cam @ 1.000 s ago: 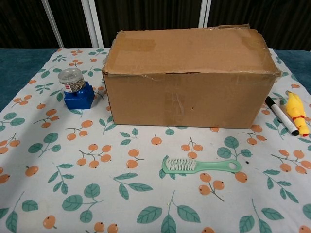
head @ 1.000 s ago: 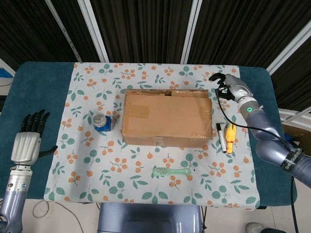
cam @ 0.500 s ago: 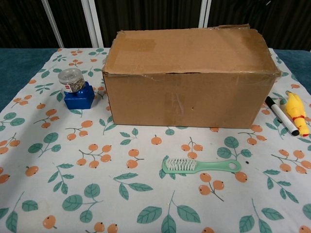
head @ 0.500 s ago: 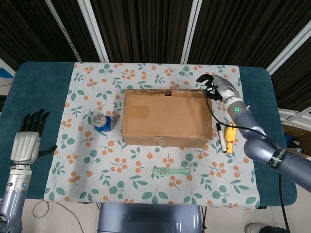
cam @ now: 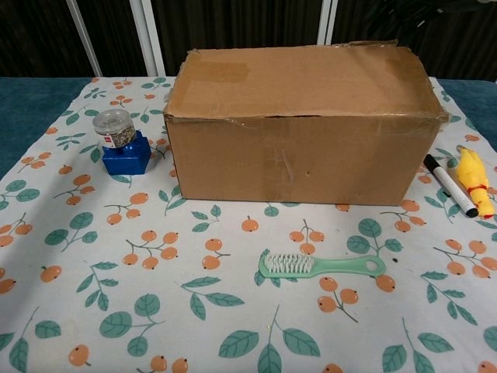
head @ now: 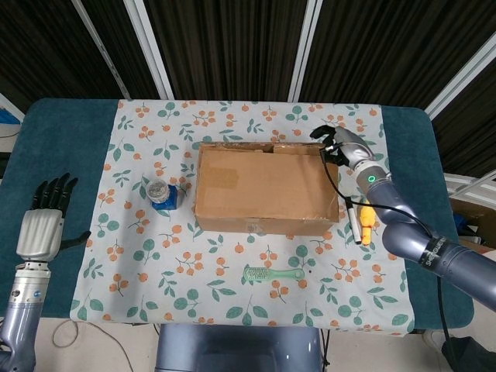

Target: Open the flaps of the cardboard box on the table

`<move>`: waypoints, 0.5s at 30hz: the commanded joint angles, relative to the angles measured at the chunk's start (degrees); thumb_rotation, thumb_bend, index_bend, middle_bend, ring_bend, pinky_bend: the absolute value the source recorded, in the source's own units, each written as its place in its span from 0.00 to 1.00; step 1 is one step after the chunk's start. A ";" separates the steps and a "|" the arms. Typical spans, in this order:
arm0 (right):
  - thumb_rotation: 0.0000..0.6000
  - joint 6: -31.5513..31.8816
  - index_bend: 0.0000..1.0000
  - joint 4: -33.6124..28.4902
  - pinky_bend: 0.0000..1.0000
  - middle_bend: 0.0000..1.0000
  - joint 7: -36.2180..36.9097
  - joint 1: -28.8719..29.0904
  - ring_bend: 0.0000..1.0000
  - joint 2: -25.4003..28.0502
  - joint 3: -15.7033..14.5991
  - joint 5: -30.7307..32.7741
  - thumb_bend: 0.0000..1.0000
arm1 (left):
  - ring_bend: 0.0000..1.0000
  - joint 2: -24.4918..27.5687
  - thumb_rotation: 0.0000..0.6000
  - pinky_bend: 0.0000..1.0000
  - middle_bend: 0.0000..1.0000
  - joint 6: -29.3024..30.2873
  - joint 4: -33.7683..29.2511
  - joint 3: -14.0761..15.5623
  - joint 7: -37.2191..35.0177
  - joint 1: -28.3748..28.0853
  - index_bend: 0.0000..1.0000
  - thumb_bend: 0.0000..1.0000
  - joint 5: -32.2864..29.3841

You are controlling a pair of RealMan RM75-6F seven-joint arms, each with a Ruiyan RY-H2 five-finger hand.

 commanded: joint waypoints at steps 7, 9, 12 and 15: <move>1.00 -0.96 0.31 0.39 0.40 0.30 0.48 0.56 0.32 -0.49 -0.92 0.47 1.00 | 0.00 0.06 1.00 0.00 0.00 -0.58 -0.06 -0.35 -0.17 0.13 0.00 0.01 -0.24; 1.00 -0.71 0.32 0.02 0.41 0.31 0.73 0.54 0.33 -0.38 -0.89 0.55 1.00 | 0.00 0.04 1.00 0.00 0.00 -0.70 -0.07 -0.43 -0.22 0.15 0.00 0.01 -0.28; 1.00 0.30 0.32 -1.25 0.41 0.32 1.08 0.30 0.34 -0.04 -0.54 0.16 1.00 | 0.00 0.04 1.00 0.00 0.00 -0.95 -0.12 -0.47 -0.22 0.16 0.00 0.01 -0.30; 1.00 1.39 0.32 -2.87 0.41 0.32 1.46 -0.05 0.34 0.39 -0.03 -0.49 1.00 | 0.00 0.03 1.00 0.00 0.00 -1.03 -0.12 -0.57 -0.17 0.19 0.00 0.01 -0.29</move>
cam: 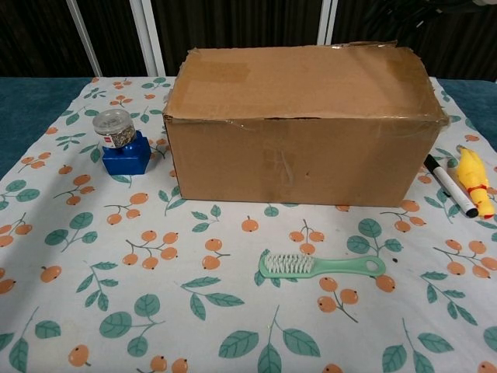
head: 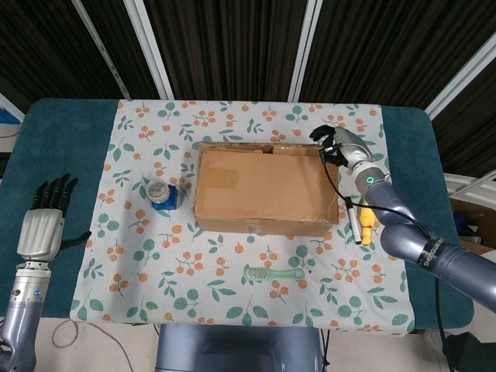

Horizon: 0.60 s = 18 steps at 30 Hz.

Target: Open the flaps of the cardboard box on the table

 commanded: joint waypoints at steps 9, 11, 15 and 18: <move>1.00 2.20 0.33 -4.19 0.41 0.32 0.72 -1.17 0.34 0.86 0.06 -0.94 1.00 | 0.00 0.19 1.00 0.00 0.00 0.00 -0.23 -0.25 -0.24 0.26 0.00 0.01 0.15; 1.00 2.72 0.33 -4.96 0.41 0.32 0.75 -1.41 0.34 1.01 0.01 -1.08 1.00 | 0.00 0.18 1.00 0.00 0.00 -0.08 -0.22 -0.27 -0.30 0.27 0.00 0.01 0.20; 1.00 3.66 0.33 -6.67 0.41 0.32 0.90 -1.81 0.34 1.52 0.32 -1.58 1.00 | 0.00 0.16 1.00 0.00 0.00 -0.37 -0.25 -0.32 -0.36 0.25 0.00 0.01 0.17; 1.00 4.39 0.33 -7.90 0.43 0.32 1.16 -1.94 0.34 2.10 1.05 -2.07 1.00 | 0.00 0.12 1.00 0.00 0.00 -0.43 -0.25 -0.38 -0.43 0.28 0.00 0.01 0.14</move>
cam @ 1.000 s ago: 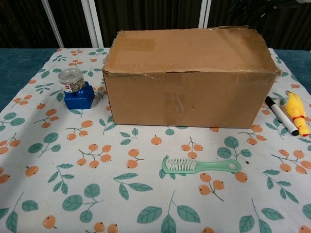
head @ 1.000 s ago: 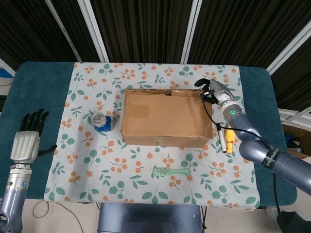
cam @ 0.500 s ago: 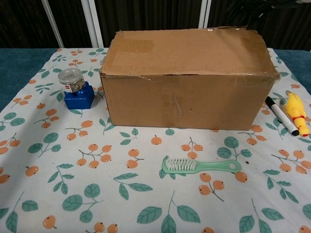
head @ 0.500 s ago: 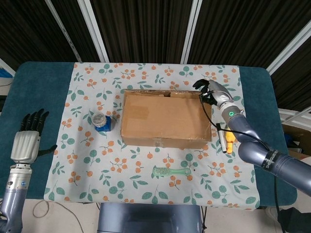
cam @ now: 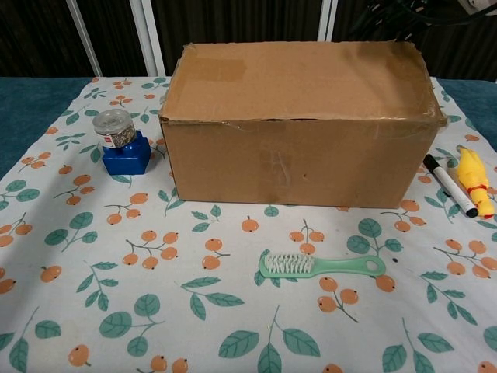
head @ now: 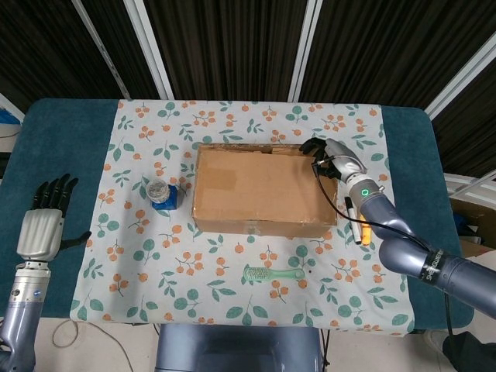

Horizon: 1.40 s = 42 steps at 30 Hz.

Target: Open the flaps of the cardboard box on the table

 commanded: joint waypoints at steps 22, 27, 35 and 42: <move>1.00 -2.01 0.33 -10.84 0.46 0.33 0.42 1.52 0.35 10.32 3.09 1.22 1.00 | 0.00 -0.44 1.00 0.00 0.00 0.18 0.20 -0.30 -0.40 0.23 0.00 0.02 0.50; 1.00 -3.48 0.33 -13.40 0.46 0.33 -0.35 2.78 0.35 13.37 2.29 2.42 1.00 | 0.00 -0.54 1.00 0.00 0.00 0.15 0.32 -0.30 -0.45 0.22 0.00 0.01 0.66; 1.00 -5.68 0.33 -17.86 0.47 0.33 -0.86 5.47 0.35 18.39 1.55 4.80 1.00 | 0.00 -0.49 1.00 0.00 0.00 0.00 0.24 -0.36 -0.50 0.29 0.00 0.02 0.59; 1.00 -5.92 0.34 -21.55 0.47 0.33 -1.45 7.42 0.35 22.51 0.83 5.87 1.00 | 0.00 -0.50 1.00 0.00 0.00 -0.31 0.16 -0.24 -0.45 0.26 0.00 0.02 0.65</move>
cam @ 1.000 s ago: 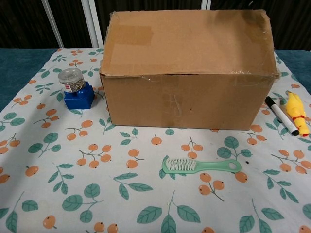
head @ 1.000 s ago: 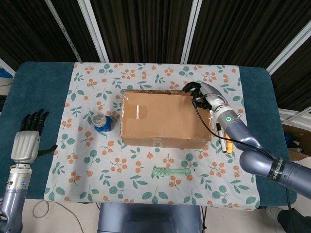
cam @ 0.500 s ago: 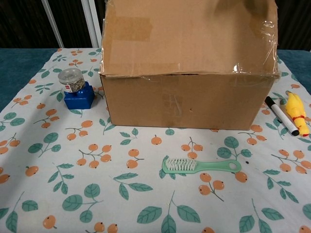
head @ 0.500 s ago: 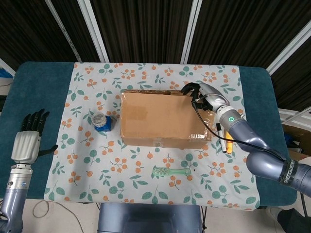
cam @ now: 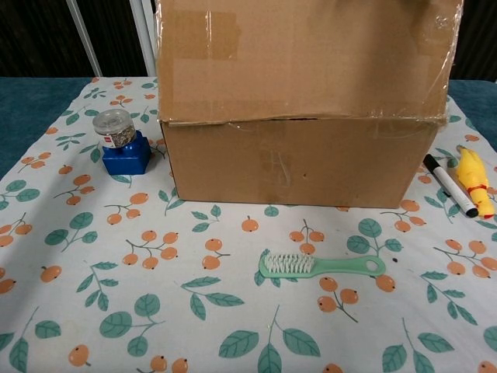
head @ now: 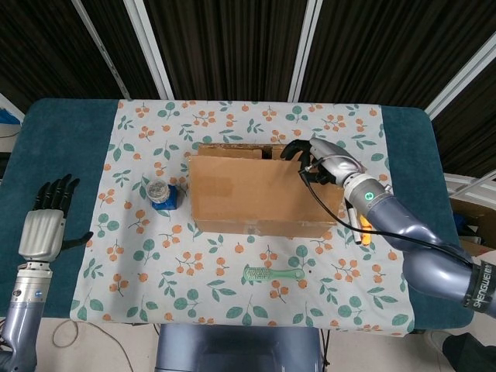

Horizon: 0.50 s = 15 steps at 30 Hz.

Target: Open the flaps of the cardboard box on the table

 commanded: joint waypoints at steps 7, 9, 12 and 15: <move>1.00 -1.42 0.34 -5.10 0.47 0.33 -0.24 2.07 0.35 5.98 -0.47 1.26 1.00 | 0.00 -0.03 1.00 0.00 0.00 -0.12 -0.05 -0.11 -0.10 0.01 0.00 0.01 -0.15; 1.00 -2.06 0.34 -6.47 0.47 0.33 -0.52 2.67 0.36 7.58 -0.99 1.68 1.00 | 0.00 -0.02 1.00 0.00 0.00 -0.10 -0.03 -0.11 -0.12 0.03 0.00 0.01 -0.13; 1.00 -2.96 0.34 -8.65 0.47 0.33 -0.67 3.54 0.36 9.75 -1.66 2.36 1.00 | 0.00 0.01 1.00 0.00 0.00 -0.18 -0.13 -0.10 -0.29 0.02 0.00 0.01 -0.05; 1.00 -3.65 0.34 -10.76 0.47 0.33 -1.22 4.29 0.36 11.73 -2.49 2.48 1.00 | 0.00 0.00 1.00 0.00 0.00 -0.03 -0.07 -0.08 -0.39 0.06 0.00 0.02 0.15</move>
